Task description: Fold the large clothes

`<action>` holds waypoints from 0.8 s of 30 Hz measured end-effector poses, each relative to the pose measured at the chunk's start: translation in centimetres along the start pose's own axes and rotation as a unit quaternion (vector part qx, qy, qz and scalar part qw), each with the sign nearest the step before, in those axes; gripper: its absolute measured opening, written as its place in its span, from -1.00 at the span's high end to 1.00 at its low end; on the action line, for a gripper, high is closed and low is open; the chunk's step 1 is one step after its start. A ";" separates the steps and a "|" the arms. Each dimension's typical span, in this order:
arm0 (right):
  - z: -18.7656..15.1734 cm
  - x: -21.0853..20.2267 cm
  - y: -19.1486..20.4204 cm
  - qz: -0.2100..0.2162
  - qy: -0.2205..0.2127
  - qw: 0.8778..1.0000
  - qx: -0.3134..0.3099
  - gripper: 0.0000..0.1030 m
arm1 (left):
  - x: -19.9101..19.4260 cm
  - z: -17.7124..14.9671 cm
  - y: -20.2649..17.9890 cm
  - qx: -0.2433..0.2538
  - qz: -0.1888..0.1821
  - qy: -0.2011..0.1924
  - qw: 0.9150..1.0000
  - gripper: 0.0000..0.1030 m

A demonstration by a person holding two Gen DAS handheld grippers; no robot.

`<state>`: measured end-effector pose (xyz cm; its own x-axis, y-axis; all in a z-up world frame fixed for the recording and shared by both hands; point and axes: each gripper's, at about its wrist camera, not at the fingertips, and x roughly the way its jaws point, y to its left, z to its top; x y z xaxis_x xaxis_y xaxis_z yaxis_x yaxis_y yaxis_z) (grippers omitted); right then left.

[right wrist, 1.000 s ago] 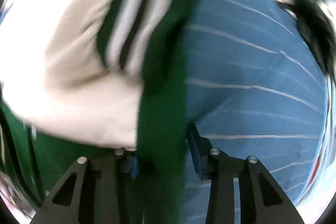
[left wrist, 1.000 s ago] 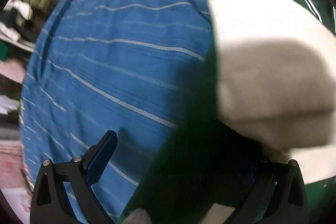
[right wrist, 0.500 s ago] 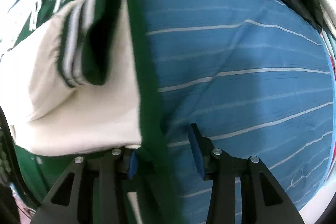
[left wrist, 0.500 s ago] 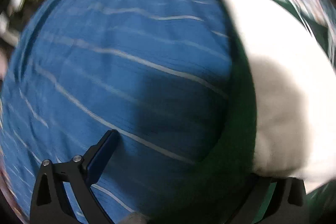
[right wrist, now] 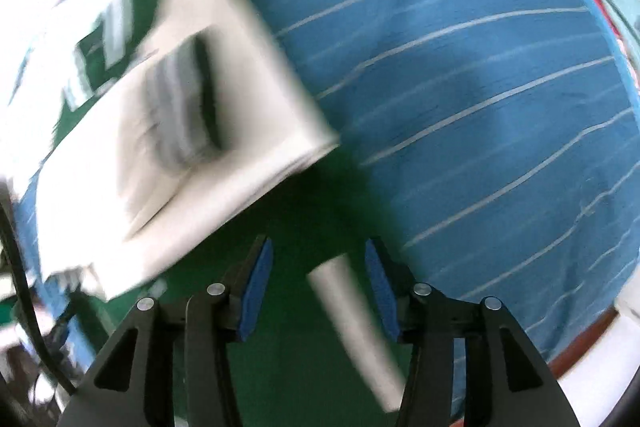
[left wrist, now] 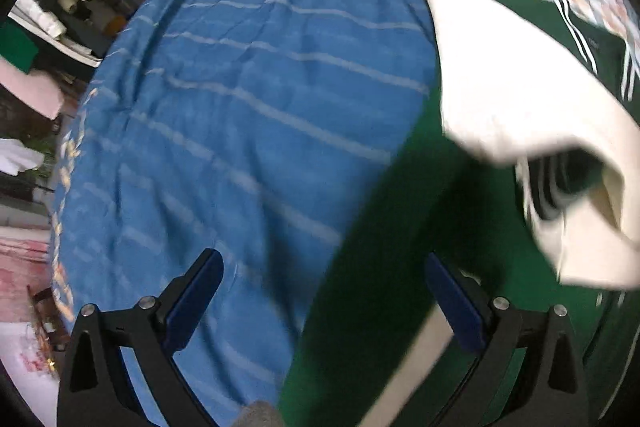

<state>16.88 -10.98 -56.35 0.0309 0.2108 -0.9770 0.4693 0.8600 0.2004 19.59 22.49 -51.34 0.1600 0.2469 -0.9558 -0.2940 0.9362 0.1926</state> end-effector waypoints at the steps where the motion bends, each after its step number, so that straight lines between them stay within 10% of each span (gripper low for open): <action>1: -1.4 0.4 2.2 0.035 0.015 0.999 -0.022 0.02 | -0.5 -0.5 -0.5 -0.003 -0.009 0.002 1.000 -1.00; 6: -5.4 5.0 9.3 0.098 0.060 0.990 -0.088 0.02 | -2.1 1.2 -6.9 -0.027 -0.088 -0.017 0.996 -1.00; 15: -1.5 10.1 14.5 0.167 0.081 0.981 -0.054 0.01 | 3.8 3.4 -6.2 -0.140 -0.039 0.001 0.989 -1.00; 24: 3.2 1.1 2.9 0.153 -0.059 0.986 0.021 -0.23 | 4.6 3.2 -4.4 -0.132 -0.025 0.020 0.991 -1.00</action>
<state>21.12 -9.79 -57.05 0.2785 0.3987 -0.8738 0.4582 0.7444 0.4857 24.62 20.30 -55.87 0.1441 0.1868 -0.9718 -0.5232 0.8479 0.0854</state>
